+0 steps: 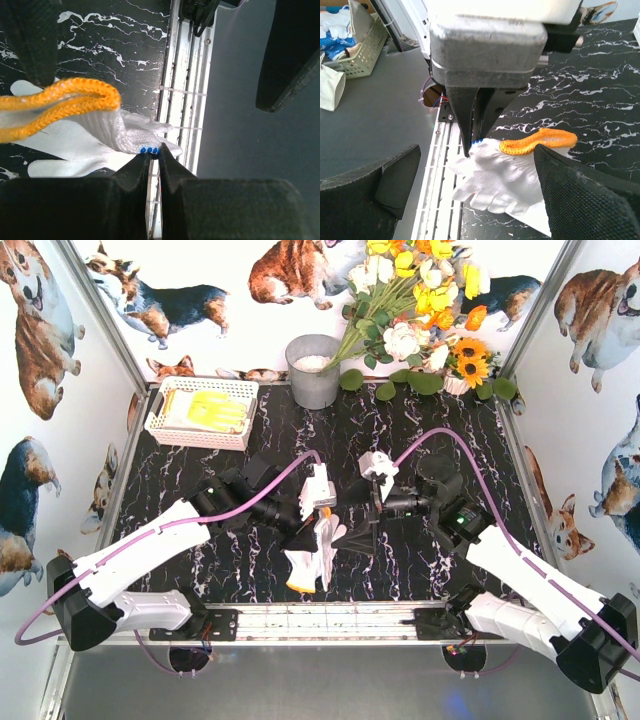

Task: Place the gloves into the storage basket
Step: Turn over the glove.

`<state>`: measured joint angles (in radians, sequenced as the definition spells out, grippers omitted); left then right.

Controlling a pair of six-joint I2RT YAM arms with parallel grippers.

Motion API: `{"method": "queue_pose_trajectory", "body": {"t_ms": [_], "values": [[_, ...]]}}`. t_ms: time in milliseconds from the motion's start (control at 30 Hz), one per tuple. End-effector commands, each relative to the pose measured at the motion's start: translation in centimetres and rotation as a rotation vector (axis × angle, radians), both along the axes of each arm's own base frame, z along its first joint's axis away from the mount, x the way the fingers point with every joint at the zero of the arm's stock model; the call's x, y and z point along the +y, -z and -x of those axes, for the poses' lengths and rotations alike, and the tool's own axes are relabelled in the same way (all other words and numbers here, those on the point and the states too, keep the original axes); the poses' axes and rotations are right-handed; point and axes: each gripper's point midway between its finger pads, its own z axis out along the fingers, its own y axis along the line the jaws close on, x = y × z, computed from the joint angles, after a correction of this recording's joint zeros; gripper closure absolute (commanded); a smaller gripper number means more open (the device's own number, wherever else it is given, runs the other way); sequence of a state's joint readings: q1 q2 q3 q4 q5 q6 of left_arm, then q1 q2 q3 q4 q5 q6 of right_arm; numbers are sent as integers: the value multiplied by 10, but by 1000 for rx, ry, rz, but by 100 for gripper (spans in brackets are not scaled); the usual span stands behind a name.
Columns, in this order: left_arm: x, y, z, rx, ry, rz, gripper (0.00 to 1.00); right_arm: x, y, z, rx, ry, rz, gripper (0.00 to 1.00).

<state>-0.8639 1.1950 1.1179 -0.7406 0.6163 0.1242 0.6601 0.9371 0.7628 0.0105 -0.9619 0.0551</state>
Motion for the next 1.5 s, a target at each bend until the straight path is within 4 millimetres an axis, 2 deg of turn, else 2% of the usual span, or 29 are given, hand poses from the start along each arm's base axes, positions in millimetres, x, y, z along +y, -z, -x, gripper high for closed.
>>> {"method": "queue_pose_trajectory", "body": {"t_ms": [0,333,500,667,1100,1167,1300,1467], "values": [[-2,-10,3,-2,19,28,100,5,-30,0,-98,-25,-95,0],[0,-15,6,2,24,25,100,5,-31,7,-104,-66,-105,0],[-1,-18,10,23,36,32,100,11,-27,15,-83,-128,-97,0],[-2,-21,10,27,39,35,100,13,-15,14,-72,-150,-59,0],[-1,-28,10,7,49,46,100,23,19,-17,-103,-84,56,3],[-2,-28,11,7,55,54,100,24,16,-20,-112,-76,54,4],[-6,-30,9,17,43,67,100,35,10,-35,-24,-38,76,17],[-15,-39,7,28,21,127,100,42,7,-54,49,69,59,20]]}}
